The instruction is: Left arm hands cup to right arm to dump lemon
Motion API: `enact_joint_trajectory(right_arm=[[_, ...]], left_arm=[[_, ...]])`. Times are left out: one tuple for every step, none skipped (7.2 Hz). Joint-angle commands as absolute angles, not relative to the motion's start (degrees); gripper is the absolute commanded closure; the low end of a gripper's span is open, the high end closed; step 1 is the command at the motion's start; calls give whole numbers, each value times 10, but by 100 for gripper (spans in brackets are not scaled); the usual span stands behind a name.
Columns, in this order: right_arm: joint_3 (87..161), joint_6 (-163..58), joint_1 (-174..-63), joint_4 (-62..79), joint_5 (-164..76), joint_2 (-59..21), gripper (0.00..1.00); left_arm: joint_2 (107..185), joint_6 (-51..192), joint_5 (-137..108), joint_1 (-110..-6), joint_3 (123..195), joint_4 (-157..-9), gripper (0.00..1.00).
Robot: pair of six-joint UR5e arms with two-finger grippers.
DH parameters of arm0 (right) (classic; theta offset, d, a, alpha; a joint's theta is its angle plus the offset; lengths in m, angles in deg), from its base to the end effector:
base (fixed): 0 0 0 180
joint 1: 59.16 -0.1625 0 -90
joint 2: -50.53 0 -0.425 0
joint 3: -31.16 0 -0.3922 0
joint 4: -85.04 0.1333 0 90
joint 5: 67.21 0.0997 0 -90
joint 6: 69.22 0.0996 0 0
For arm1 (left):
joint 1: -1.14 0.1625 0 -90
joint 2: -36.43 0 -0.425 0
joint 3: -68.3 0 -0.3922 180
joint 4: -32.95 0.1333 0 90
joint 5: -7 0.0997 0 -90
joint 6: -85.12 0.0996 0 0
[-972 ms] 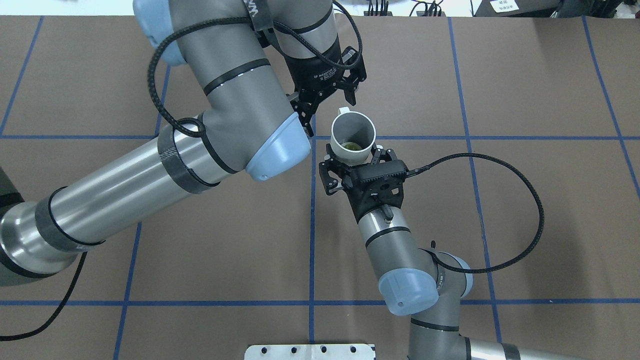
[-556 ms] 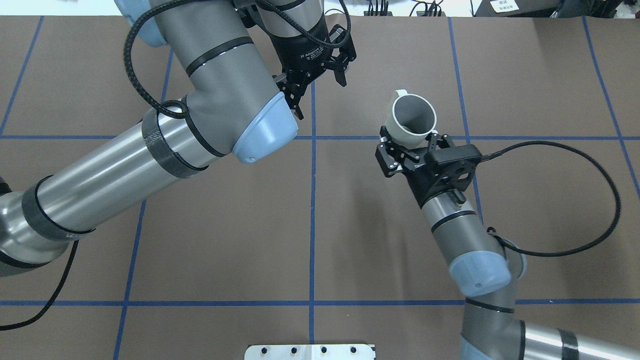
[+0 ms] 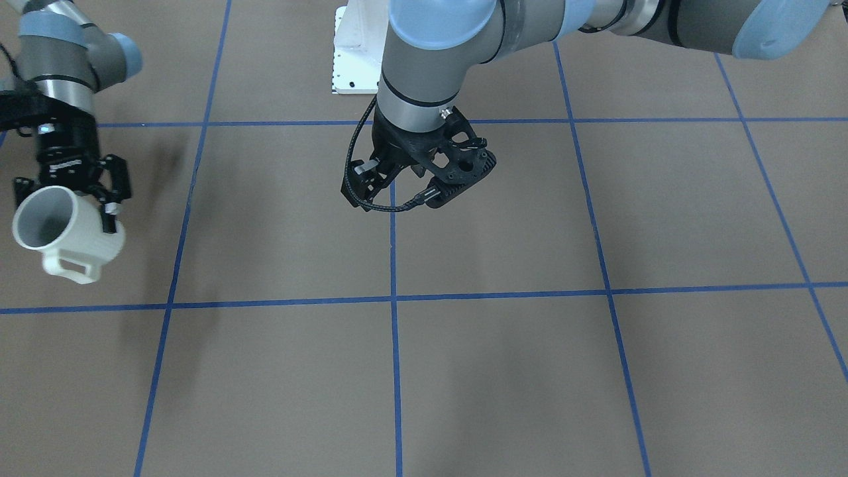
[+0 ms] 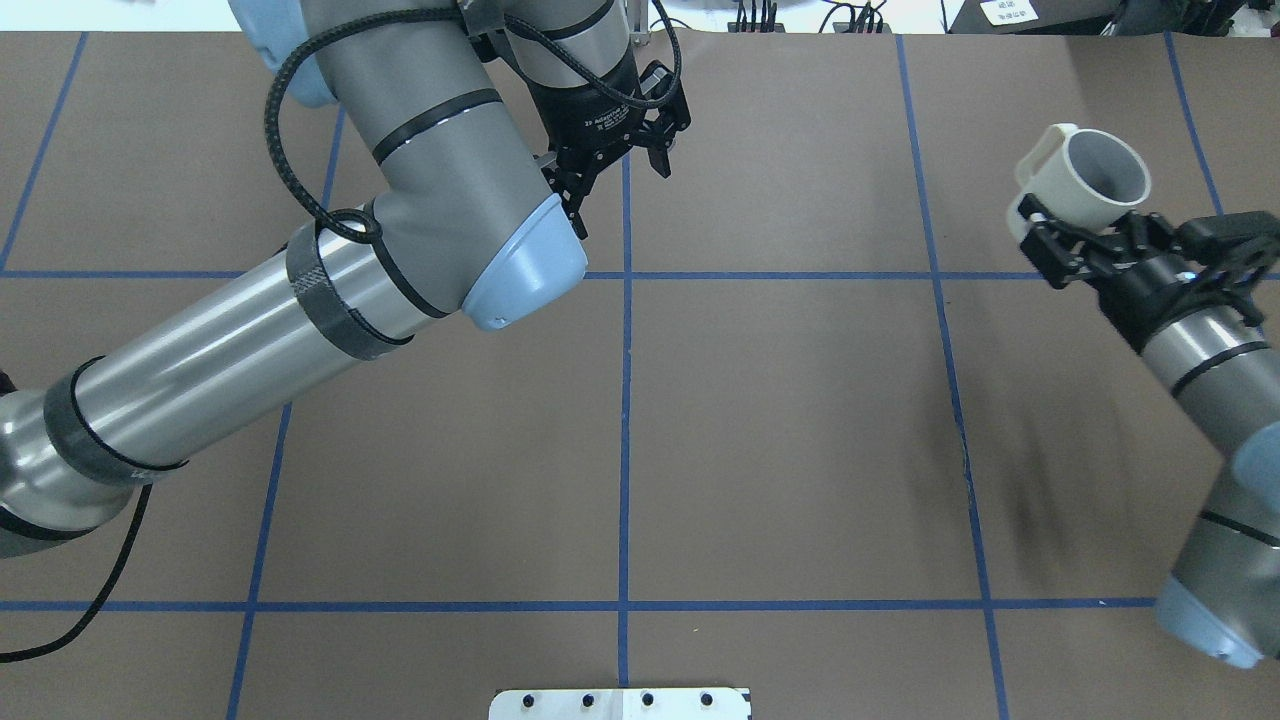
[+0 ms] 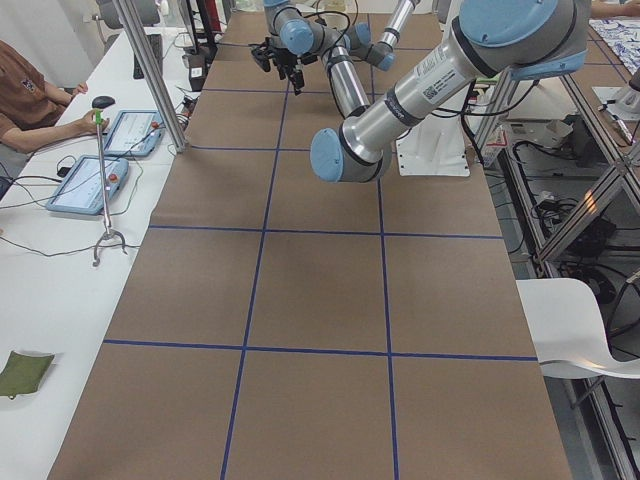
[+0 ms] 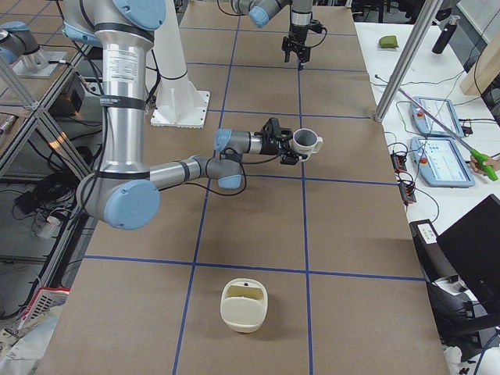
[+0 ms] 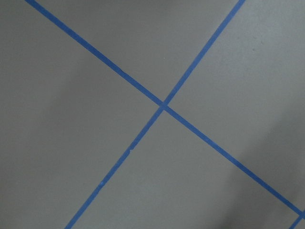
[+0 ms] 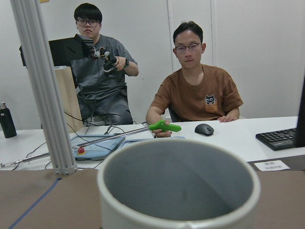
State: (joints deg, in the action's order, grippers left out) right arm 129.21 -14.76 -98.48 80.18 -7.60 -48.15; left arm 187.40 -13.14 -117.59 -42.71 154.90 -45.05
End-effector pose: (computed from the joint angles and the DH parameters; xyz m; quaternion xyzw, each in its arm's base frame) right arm -0.2109 -0.4102 0.4959 0.5485 -0.3974 0.1997 0.7081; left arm 0.4590 -0.5474 0.0239 -0.1480 0.4358 -0.2832 0.8414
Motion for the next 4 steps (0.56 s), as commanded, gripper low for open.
enact_joint_trajectory(right_arm=[[1286, -46, -1084, 919, 36, -597, 51], [1265, 75, -1111, 973, 54, -628, 62], [1216, 135, -1162, 1025, 119, -629, 64], [1160, 142, -1235, 1048, 197, -620, 64]], left_arm=[[1874, -131, -1168, -424, 1547, -451, 0], [1874, -131, -1159, -424, 1547, -452, 0], [1874, -131, -1153, -424, 1546, -452, 0], [1875, -131, -1153, -424, 1546, -452, 0]])
